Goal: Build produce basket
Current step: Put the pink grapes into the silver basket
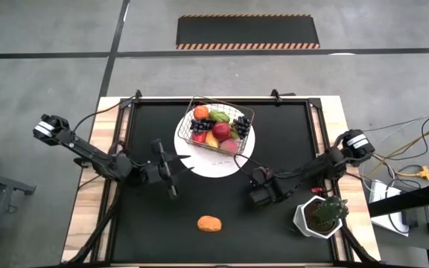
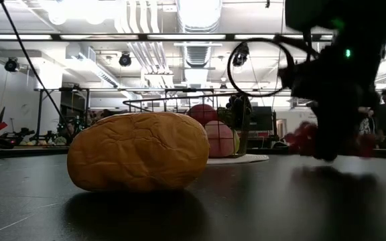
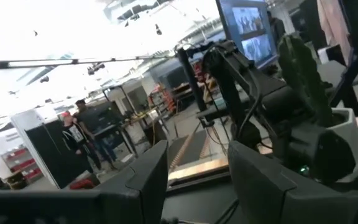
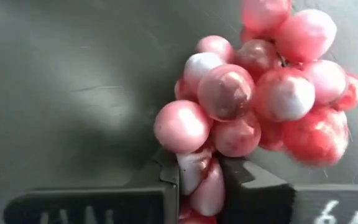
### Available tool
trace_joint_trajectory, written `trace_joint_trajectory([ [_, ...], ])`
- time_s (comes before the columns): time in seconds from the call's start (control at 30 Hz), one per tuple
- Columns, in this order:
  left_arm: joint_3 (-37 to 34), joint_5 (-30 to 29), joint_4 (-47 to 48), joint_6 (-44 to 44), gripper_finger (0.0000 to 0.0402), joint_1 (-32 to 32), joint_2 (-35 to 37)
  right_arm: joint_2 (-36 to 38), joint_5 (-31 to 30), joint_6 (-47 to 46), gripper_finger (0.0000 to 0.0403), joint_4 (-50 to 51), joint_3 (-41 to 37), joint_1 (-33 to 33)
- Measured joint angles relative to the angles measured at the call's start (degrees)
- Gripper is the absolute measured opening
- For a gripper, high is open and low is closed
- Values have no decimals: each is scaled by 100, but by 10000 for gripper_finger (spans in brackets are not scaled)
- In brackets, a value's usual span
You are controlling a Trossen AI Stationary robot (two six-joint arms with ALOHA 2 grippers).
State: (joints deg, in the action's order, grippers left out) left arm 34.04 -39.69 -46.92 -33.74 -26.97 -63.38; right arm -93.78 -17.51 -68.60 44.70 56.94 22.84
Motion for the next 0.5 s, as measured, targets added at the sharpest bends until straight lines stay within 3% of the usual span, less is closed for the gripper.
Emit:
trace_joint_trajectory([
  [0.17,-340,-35,-4,-226,150,-1,444,558,211,530,34,-4,258,-45],
  [0.5,-926,129,-15,-730,150,-1,1498,1834,183,2025,55,-70,635,-116],
])
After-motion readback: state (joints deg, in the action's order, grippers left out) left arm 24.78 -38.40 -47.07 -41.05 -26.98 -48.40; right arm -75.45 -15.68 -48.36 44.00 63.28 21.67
